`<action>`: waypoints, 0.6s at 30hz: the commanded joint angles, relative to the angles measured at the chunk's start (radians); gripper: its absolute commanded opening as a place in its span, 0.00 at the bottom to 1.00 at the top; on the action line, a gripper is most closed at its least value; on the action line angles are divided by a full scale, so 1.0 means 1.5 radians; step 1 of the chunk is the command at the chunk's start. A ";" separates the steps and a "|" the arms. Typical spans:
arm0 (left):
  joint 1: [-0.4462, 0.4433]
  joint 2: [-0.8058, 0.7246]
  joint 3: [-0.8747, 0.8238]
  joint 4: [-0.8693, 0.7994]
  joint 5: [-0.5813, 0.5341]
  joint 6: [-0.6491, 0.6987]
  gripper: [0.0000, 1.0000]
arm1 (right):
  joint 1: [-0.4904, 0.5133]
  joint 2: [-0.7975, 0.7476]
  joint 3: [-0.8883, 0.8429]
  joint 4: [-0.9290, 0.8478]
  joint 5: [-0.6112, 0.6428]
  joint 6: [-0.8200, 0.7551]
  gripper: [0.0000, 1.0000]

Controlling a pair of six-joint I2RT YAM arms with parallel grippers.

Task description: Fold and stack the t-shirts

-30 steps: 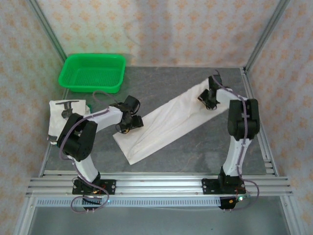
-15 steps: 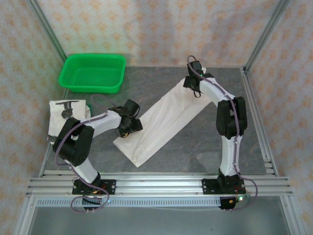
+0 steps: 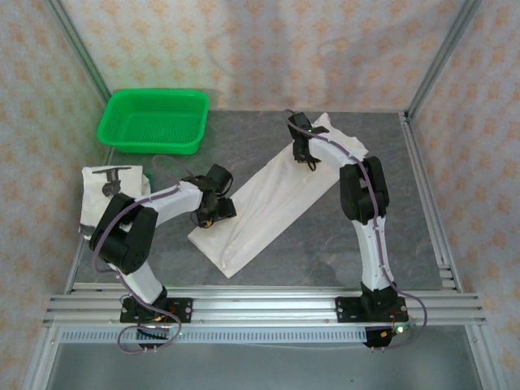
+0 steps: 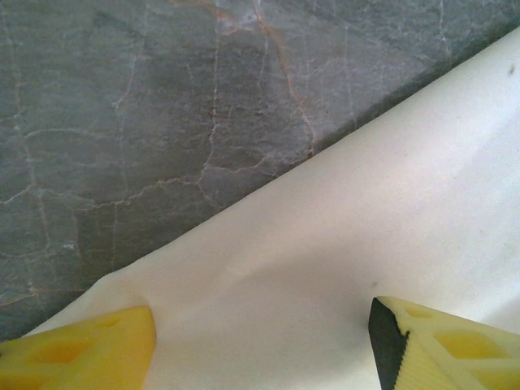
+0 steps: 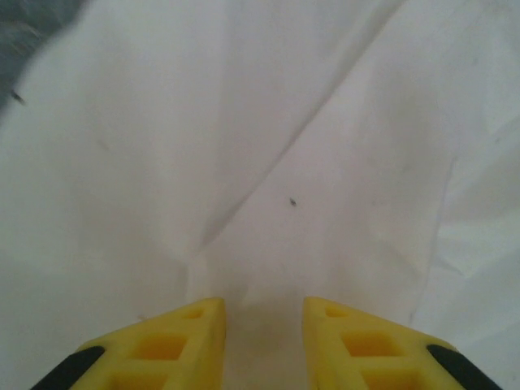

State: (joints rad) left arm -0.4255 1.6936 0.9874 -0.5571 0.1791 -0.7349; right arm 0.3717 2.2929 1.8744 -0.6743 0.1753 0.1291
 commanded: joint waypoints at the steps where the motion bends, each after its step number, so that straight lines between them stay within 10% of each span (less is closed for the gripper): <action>1: 0.003 0.014 -0.005 -0.020 -0.009 -0.002 0.71 | -0.009 0.001 0.020 -0.053 -0.005 -0.007 0.31; 8: 0.003 0.017 0.001 -0.019 -0.005 0.004 0.71 | -0.014 -0.021 0.006 -0.073 0.023 -0.006 0.00; 18: 0.004 0.008 -0.009 -0.014 -0.005 -0.005 0.71 | -0.015 -0.131 -0.091 -0.010 -0.015 0.013 0.08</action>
State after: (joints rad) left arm -0.4255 1.6936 0.9874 -0.5568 0.1795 -0.7357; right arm 0.3458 2.1868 1.7714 -0.7235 0.1696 0.1284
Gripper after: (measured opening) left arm 0.710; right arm 0.067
